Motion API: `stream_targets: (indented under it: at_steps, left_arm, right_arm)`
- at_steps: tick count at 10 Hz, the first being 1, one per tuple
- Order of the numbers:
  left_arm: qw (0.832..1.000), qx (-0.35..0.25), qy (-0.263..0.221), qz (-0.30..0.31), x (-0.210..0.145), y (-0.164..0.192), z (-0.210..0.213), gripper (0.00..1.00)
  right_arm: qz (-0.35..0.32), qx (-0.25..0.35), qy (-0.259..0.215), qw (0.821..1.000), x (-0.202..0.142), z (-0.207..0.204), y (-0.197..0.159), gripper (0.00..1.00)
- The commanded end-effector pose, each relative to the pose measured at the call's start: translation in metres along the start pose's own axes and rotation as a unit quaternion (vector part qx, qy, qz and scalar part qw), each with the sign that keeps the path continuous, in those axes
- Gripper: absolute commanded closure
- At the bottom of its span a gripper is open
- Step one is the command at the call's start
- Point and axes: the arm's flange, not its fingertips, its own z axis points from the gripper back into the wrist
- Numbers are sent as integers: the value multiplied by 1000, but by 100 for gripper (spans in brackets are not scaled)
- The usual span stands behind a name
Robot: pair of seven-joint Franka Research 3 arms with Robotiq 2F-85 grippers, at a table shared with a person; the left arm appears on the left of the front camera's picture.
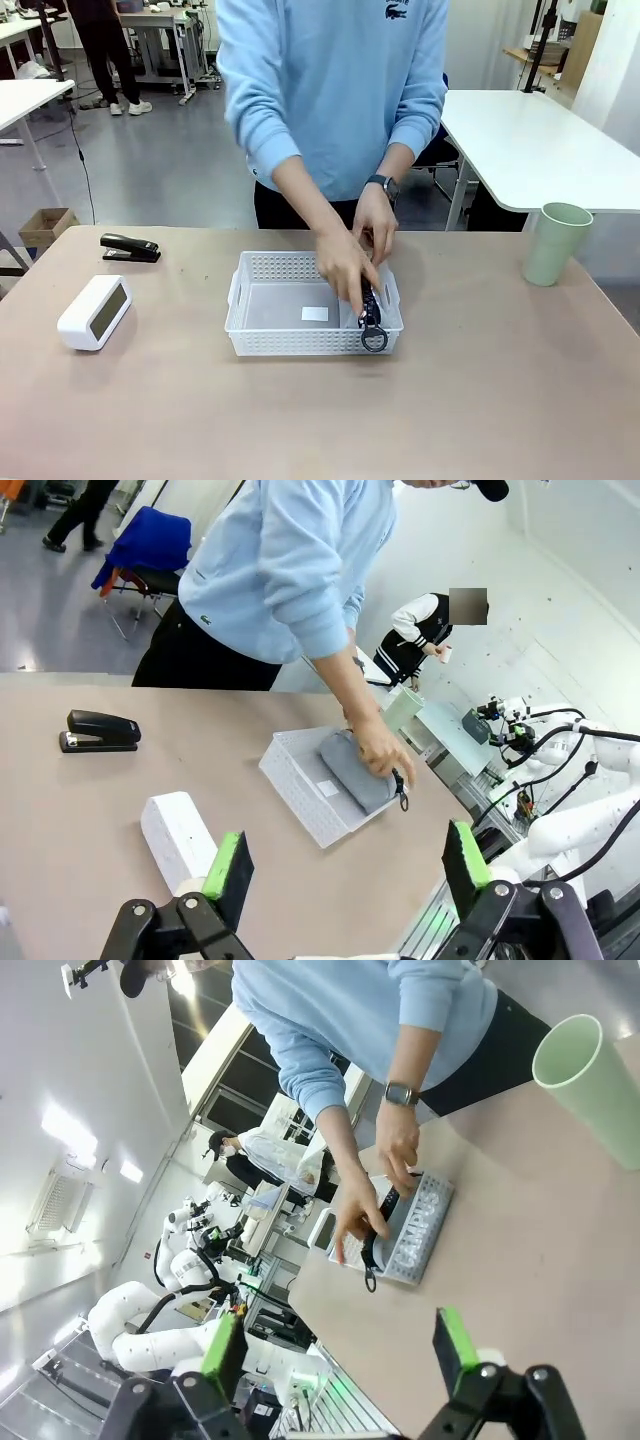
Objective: Efficiently arrange items inside the basket to fit them all.
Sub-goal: Pick up the Digital clock and place it inside the Organizing basket.
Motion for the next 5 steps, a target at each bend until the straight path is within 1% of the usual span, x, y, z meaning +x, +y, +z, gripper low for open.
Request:
stream_targets:
  at_steps: [1,4,5]
  left_arm:
    - [1000,-6,-9,-12,3,0,1,0]
    - [1000,-6,-9,-12,3,0,1,0]
    - [1000,0,1,0,0,0,0,0]
  right_arm:
    - [15,8,-9,1000,2,0,-1,0]
    - [15,8,-9,1000,2,0,-1,0]
    - [15,8,-9,1000,2,0,-1,0]
